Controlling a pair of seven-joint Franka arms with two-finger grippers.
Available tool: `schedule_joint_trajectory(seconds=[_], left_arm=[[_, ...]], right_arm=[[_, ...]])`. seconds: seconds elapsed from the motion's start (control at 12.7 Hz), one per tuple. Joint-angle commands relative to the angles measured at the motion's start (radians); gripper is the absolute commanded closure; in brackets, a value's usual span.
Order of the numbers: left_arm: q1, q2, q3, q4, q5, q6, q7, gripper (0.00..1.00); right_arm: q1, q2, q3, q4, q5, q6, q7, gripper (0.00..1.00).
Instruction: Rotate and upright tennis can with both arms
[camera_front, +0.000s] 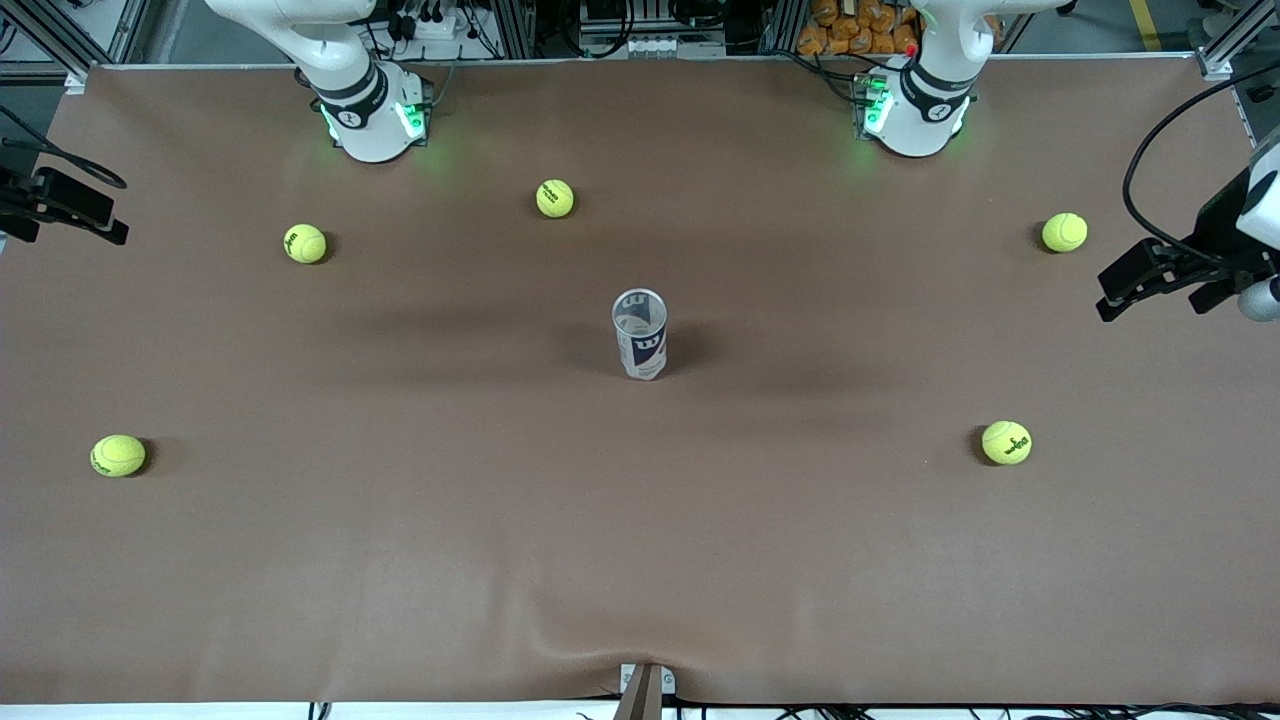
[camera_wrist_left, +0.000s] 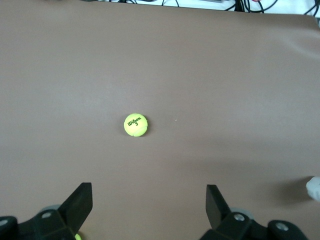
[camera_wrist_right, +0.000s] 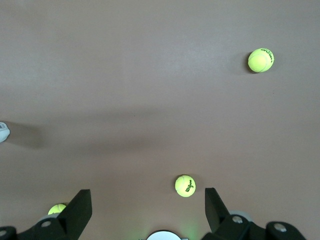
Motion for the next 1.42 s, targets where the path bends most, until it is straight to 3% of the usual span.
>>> schedule_joint_trajectory(seconds=[0.0, 1.34], left_arm=[[0.003, -0.016, 0.006, 0.015, -0.004, -0.018, 0.045, 0.00], [-0.001, -0.016, -0.003, 0.021, -0.007, -0.156, 0.048, 0.00]], right_arm=[[0.000, -0.006, 0.003, 0.001, -0.011, -0.005, -0.006, 0.00], [0.000, -0.006, 0.003, 0.001, -0.009, -0.005, -0.005, 0.00]])
